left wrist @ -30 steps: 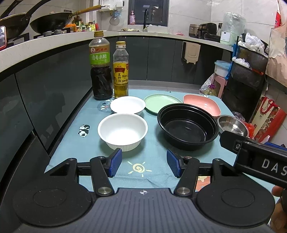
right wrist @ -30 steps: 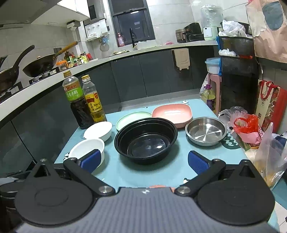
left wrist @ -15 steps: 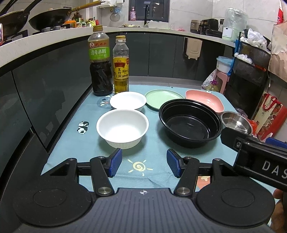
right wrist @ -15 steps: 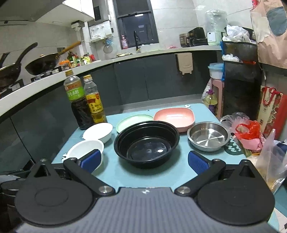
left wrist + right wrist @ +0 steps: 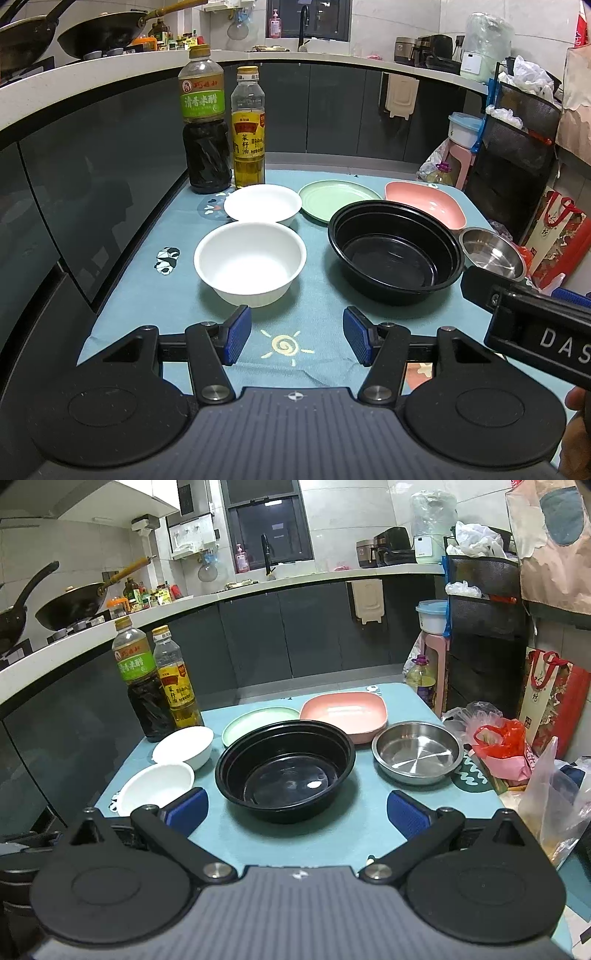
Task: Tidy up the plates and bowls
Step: 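Move both grippers toward the large black bowl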
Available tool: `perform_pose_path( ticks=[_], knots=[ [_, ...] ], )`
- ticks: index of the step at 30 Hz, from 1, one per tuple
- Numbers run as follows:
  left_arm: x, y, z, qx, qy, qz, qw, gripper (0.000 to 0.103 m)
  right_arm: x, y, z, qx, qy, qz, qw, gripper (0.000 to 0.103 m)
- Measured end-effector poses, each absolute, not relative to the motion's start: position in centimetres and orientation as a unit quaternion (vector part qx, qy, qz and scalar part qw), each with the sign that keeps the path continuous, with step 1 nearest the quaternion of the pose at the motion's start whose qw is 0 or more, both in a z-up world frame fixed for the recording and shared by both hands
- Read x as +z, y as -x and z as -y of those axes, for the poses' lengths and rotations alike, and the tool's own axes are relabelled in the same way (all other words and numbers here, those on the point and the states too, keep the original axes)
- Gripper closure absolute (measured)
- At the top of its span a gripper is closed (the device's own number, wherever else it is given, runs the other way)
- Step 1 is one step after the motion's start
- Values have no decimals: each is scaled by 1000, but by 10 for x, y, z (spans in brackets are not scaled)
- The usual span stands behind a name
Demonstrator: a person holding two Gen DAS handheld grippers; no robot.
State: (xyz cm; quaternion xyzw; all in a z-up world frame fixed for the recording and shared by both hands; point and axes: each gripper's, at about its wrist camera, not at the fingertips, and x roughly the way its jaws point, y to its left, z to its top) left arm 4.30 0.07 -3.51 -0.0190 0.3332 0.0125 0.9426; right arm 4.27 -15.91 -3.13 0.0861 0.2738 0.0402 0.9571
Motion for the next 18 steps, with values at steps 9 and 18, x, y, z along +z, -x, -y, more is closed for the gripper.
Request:
perform_pose_path(
  ticks=[9, 18],
  knots=[
    [-36, -50, 0, 15, 19, -334, 942, 51, -33, -51, 162, 40, -92, -279, 955, 43],
    [-44, -64, 9, 5, 10, -344, 939, 51, -40, -61, 171, 32, -107, -284, 952, 43]
  ],
)
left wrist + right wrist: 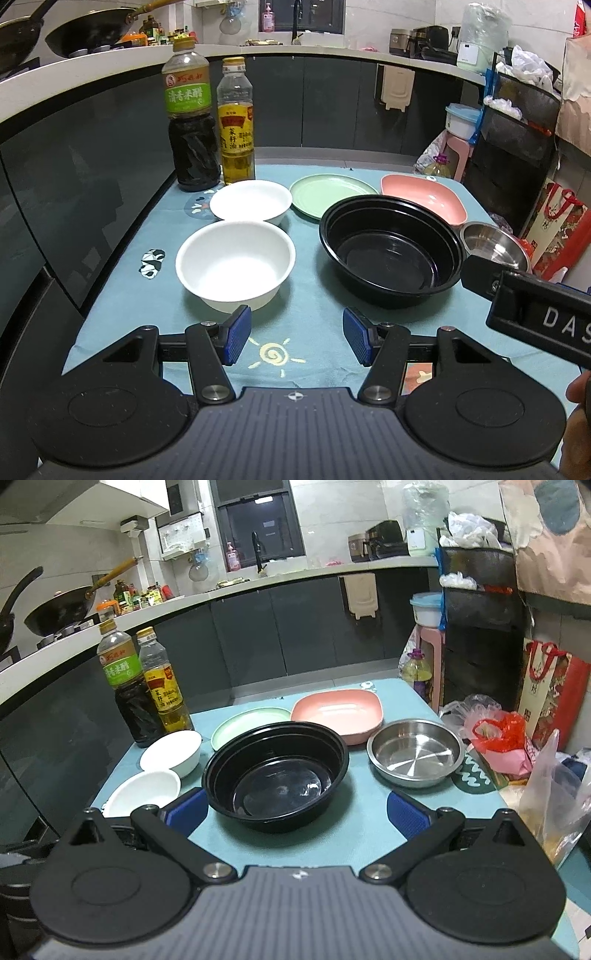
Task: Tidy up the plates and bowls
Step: 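Move both grippers toward the large black bowl, then close both grippers on the rim of the black bowl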
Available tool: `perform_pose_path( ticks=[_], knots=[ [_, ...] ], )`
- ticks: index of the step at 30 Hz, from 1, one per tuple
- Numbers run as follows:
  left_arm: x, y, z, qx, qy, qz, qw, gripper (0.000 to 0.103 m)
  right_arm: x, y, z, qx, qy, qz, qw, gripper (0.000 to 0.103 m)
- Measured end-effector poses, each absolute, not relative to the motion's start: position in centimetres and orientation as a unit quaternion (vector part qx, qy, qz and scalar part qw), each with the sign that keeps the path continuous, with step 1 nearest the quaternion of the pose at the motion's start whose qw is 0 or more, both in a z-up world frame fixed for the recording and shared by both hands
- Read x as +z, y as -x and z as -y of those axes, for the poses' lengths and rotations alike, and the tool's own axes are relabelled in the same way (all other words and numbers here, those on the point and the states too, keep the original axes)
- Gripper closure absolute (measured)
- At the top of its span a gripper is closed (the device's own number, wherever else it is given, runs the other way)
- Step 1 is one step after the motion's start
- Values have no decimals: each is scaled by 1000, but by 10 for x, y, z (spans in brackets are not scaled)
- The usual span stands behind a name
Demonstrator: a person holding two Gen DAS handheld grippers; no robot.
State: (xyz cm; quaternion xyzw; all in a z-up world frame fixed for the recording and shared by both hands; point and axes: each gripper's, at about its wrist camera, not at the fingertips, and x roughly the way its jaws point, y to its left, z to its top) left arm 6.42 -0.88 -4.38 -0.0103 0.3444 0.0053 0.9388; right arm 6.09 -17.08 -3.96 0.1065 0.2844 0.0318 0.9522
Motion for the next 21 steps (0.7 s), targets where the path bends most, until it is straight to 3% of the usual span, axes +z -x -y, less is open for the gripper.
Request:
perform_pose_path(
  ticks=[21],
  knots=[
    [-55, -101, 14, 17, 31, -353, 935, 51, -58, -95, 189, 20, -136, -315, 939, 43]
  ],
)
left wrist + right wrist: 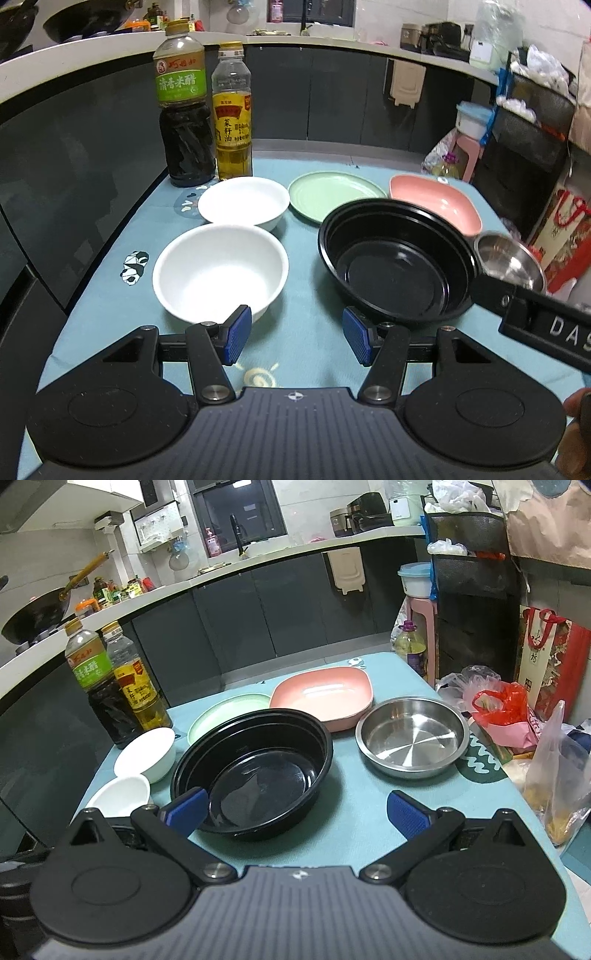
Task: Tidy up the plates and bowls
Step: 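Close both grippers on the rim of the black bowl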
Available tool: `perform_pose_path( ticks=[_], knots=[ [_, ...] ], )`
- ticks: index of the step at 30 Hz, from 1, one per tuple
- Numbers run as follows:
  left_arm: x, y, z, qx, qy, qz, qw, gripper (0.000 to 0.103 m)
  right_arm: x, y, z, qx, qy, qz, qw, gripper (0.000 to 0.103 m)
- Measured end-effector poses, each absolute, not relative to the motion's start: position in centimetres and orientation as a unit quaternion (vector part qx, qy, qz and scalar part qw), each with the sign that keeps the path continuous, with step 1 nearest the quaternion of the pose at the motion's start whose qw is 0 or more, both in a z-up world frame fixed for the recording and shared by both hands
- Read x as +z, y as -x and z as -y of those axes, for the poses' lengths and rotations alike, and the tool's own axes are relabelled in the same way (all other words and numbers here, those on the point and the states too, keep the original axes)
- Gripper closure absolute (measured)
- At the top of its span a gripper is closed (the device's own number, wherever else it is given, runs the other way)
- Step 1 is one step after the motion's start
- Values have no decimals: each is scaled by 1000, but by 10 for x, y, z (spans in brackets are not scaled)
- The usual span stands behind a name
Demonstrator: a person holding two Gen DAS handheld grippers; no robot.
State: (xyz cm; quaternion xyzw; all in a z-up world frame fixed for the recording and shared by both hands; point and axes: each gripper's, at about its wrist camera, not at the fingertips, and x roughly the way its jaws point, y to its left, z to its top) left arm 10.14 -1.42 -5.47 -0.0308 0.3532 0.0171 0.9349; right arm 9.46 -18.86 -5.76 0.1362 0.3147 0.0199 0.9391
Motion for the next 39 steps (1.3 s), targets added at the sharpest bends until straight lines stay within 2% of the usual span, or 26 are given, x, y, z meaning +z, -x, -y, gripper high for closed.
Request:
perform_pose_path(
  ticks=[18, 22, 24, 28, 33, 39],
  knots=[
    [-55, -142, 19, 1, 46, -359, 932, 52, -66, -128, 200, 5, -158, -346, 925, 44],
    [-58, -150, 17, -5, 52, -361, 931, 60, -71, -137, 203, 10, -166, -367, 915, 44],
    [-61, -154, 16, -5, 53, -363, 930, 70, -75, -141, 205, 13, -172, -380, 909, 44],
    [-67, -159, 15, -18, 67, -378, 923, 82, -83, -148, 207, 17, -188, -403, 895, 55],
    [-68, -162, 16, -25, 71, -375, 924, 87, -86, -152, 206, 19, -191, -411, 891, 60],
    [-69, -168, 14, -26, 81, -379, 922, 86, -89, -157, 207, 27, -197, -417, 887, 73]
  ],
)
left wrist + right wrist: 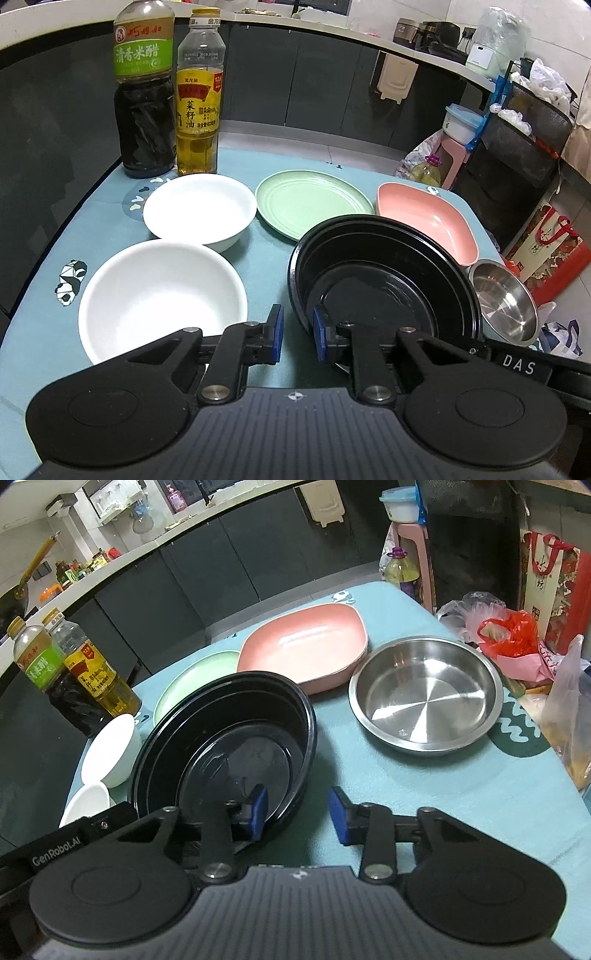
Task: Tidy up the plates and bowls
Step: 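Close both grippers on the rim of the black bowl, then lift the black bowl with both grippers and carry it toward the table edge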
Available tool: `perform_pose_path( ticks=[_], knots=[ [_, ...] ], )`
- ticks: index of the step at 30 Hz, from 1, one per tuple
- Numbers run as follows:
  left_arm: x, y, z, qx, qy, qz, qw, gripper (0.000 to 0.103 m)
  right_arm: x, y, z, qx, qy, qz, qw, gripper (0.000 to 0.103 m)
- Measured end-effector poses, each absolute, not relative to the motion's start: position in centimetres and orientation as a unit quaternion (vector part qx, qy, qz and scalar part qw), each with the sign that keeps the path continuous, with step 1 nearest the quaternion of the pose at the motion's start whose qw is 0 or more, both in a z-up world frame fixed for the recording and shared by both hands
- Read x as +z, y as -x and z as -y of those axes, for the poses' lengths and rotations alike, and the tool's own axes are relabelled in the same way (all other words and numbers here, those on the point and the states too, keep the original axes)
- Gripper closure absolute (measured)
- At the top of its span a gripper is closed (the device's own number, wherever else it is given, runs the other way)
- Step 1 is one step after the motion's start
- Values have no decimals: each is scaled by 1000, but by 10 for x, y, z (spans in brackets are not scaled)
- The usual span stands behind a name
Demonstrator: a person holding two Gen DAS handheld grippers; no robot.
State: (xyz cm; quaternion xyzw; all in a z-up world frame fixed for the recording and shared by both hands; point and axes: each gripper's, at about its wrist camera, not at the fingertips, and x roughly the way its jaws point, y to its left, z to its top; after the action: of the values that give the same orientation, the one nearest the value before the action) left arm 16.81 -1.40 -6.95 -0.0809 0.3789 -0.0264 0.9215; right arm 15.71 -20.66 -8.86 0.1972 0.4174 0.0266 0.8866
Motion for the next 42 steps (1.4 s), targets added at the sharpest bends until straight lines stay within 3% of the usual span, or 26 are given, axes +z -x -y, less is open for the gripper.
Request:
perform_pose_path(
  ticks=[5, 15, 18, 42],
  knots=[
    [-70, -175, 9, -16, 93, -383, 919, 81, -89, -158, 206, 29, -195, -418, 887, 75],
    [-78, -196, 14, -15, 87, -400, 912, 85, -92, -164, 206, 31, -195, -423, 884, 75],
    [-84, -197, 15, -32, 92, -412, 906, 92, -93, -164, 205, 39, -194, -421, 885, 88],
    [-60, -120, 7, -36, 72, -373, 924, 90, -68, -117, 190, 47, -166, -400, 900, 85]
  ],
)
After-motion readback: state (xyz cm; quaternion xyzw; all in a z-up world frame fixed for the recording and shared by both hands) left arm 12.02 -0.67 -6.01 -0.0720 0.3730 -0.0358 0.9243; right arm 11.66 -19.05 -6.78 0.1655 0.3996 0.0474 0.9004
